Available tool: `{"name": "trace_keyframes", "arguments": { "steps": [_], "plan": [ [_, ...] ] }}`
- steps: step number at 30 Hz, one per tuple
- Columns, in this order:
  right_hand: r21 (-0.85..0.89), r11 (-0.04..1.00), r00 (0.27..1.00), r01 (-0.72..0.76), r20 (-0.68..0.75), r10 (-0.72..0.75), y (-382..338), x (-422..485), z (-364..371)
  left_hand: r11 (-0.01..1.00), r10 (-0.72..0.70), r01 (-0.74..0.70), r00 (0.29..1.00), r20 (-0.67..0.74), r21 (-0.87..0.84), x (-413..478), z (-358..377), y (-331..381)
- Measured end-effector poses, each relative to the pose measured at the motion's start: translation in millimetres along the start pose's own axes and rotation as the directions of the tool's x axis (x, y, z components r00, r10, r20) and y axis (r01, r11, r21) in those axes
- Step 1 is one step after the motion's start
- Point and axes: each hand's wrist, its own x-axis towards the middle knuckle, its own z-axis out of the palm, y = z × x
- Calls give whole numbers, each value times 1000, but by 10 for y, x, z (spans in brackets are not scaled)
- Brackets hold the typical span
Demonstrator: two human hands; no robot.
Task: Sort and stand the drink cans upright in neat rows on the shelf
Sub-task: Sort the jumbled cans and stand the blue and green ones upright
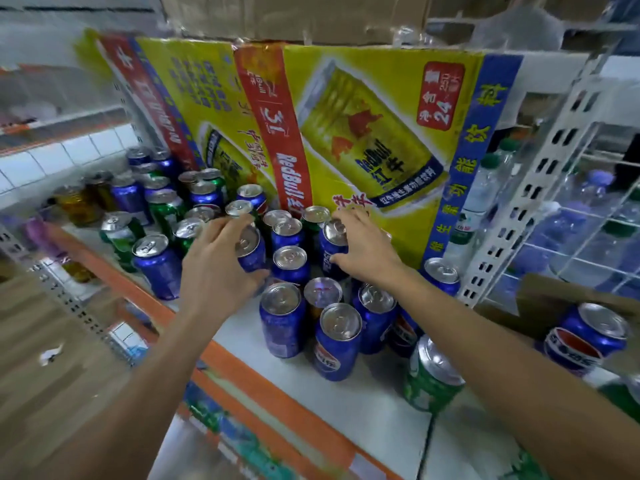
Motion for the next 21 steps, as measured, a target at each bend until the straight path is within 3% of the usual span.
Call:
{"name": "trace_keyframes", "arguments": {
  "steps": [4,8,15,18,21],
  "plan": [
    [-206,976,994,-67,71,83,36,121,170,995,-95,94,979,178,10,23,175,-134],
    [-384,923,997,-19,64,47,38,143,313,990,-139,125,946,293,66,70,308,-220],
    [-177,983,983,-46,167,76,145,109,-17,998,-52,65,877,477,-11,187,272,-332],
    [-135,981,980,-141,120,158,268,-80,-385,999,23,-29,927,375,12,235,194,-172],
    [-175,947,946,-269,139,294,442,-312,-659,971,233,-209,940,251,-118,257,176,186]
  ]
}}
